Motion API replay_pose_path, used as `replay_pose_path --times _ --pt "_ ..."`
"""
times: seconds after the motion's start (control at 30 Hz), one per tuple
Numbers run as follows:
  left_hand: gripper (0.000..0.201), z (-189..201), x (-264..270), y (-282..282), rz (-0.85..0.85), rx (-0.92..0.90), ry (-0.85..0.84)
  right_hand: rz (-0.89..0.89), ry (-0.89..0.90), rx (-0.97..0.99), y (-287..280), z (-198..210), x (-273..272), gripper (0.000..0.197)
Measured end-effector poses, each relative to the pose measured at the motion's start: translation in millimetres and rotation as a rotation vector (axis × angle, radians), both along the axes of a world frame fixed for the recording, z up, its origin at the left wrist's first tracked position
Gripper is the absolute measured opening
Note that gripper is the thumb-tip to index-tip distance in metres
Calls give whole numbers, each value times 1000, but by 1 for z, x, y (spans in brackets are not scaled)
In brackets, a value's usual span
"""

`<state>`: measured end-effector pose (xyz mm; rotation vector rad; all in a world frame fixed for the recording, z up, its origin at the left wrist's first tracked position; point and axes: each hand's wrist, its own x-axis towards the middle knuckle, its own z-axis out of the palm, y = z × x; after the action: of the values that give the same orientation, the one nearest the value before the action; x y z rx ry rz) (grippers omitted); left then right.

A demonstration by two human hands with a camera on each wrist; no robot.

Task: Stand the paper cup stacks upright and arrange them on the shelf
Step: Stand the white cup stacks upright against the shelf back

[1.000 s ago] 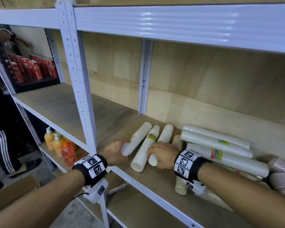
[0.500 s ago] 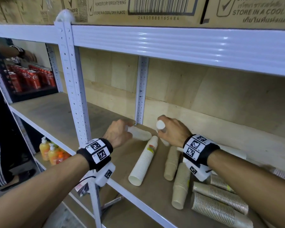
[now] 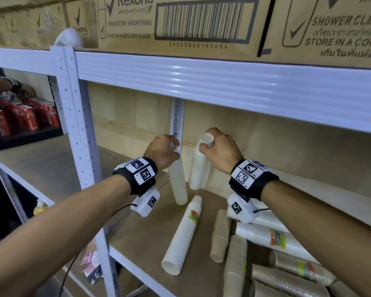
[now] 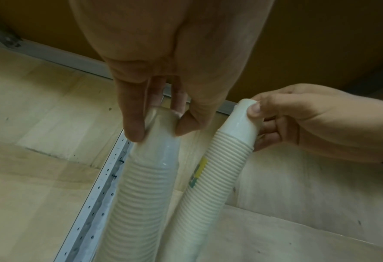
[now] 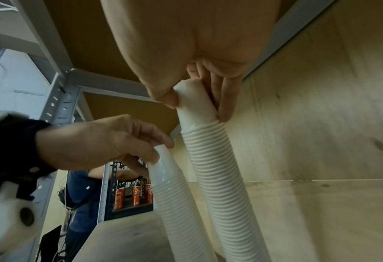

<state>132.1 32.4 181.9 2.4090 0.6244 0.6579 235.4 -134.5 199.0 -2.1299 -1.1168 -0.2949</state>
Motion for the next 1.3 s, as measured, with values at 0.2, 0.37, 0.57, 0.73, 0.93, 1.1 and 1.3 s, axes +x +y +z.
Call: replay_pose_path --times 0.2,0.37,0.57,0.73,0.93,1.1,1.3 --pt "42 22 22 17 -19 41 46 -9 91 -29 39 -9 13 41" --pt "45 25 34 26 -16 57 65 -16 141 -85 60 -20 24 48" --pt "46 19 45 33 -41 36 75 -34 178 -135 71 -25 36 45" --pt "24 15 53 37 -86 20 127 -25 199 -153 77 -24 44 39" --pt "45 15 59 39 -135 1 151 -24 147 -180 83 -21 51 49" --pt "44 13 61 44 -144 22 134 2 149 -218 82 -17 54 55" --pt "43 12 61 47 -162 56 106 36 212 -221 82 -15 54 61"
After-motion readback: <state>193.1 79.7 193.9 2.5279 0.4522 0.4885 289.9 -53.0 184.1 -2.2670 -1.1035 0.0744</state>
